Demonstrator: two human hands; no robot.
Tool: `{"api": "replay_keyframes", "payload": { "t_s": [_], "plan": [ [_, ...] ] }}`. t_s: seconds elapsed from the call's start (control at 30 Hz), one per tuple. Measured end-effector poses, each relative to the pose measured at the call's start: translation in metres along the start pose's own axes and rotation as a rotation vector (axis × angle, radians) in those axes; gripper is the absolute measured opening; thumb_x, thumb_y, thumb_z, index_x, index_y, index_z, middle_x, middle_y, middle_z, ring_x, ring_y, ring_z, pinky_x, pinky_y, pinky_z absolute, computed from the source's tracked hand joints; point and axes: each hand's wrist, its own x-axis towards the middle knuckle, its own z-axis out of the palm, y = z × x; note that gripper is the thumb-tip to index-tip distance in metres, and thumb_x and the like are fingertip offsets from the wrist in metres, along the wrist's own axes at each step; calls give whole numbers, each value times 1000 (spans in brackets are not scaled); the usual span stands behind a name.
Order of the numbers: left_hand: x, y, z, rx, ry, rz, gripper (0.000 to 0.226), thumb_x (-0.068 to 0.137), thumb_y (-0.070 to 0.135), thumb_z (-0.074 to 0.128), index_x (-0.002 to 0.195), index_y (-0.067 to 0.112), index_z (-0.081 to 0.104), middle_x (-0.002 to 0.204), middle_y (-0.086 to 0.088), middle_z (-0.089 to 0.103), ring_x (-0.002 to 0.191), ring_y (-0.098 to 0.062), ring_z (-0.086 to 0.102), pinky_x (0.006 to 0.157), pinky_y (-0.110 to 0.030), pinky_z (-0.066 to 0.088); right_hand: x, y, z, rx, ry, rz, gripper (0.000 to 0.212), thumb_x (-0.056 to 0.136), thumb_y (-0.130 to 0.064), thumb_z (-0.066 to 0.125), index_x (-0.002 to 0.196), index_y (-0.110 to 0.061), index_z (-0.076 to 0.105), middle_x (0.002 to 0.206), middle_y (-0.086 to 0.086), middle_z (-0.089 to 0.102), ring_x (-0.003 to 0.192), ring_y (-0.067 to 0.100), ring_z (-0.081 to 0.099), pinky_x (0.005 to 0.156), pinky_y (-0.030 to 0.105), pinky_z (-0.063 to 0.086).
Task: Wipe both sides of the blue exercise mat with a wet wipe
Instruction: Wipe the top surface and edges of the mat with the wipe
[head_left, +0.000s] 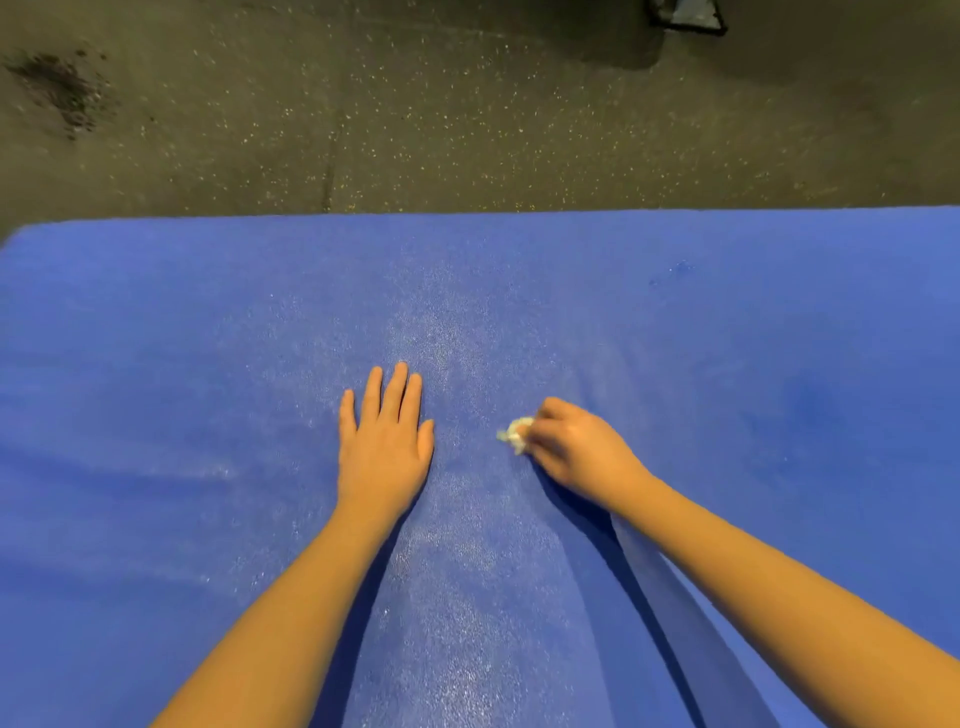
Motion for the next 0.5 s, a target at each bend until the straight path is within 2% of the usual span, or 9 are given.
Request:
{"api": "replay_keyframes", "payload": {
  "t_s": [0.1,0.13,0.17,0.27,0.33,0.37,0.47,0.5],
  "plan": [
    [-2,3,-2,-11,-44,-6,54,102,35,38,151,11,30,160,-6,23,148,-30,15,117,-54,9,0,12,-1,24,280,429,27,93,-28,59,83,-6,71,78,8,50,71,31,55,59,35,43],
    [-3,4,-3,-15,-52,-8,56,102,35,38,152,12,27,160,-5,20,149,-29,13,117,-53,7,-4,6,2,48,325,500,26,94,-26,59,85,-5,72,78,8,50,72,31,55,60,33,40],
    [-5,5,-4,-19,-60,-11,56,102,34,38,152,12,26,161,-5,19,149,-29,12,117,-53,6,-8,-4,7,61,314,476,24,93,-24,60,87,-5,72,79,8,50,73,32,56,60,32,40],
    [-11,6,-10,-11,-81,-4,56,103,35,37,153,12,25,161,-6,18,149,-29,10,117,-54,8,-38,-37,19,100,55,132,20,91,-23,60,85,-7,69,79,8,53,69,29,56,56,34,46],
    [-14,6,-14,26,-131,9,57,104,37,31,155,14,17,163,-4,11,150,-28,4,118,-52,6,-51,-31,16,36,2,27,20,89,-27,59,84,-10,69,77,5,52,66,26,55,50,30,40],
    [-16,7,-16,46,-159,14,58,104,38,28,155,15,13,163,-3,7,150,-27,1,118,-51,5,-52,-24,13,2,50,88,21,90,-29,60,85,-12,70,76,4,51,68,25,54,50,29,38],
    [-25,10,-27,112,-261,50,60,104,42,25,155,17,5,163,-1,-1,149,-27,-3,119,-49,8,-51,-7,8,-2,227,423,21,92,-24,61,85,-7,71,76,3,46,74,28,53,54,32,38],
    [-30,10,-31,140,-296,79,62,104,43,25,155,17,4,163,-1,-2,149,-29,-3,118,-49,11,-53,-9,9,4,220,426,21,92,-22,60,85,-6,71,76,3,45,75,30,53,55,33,38]
  ]
}}
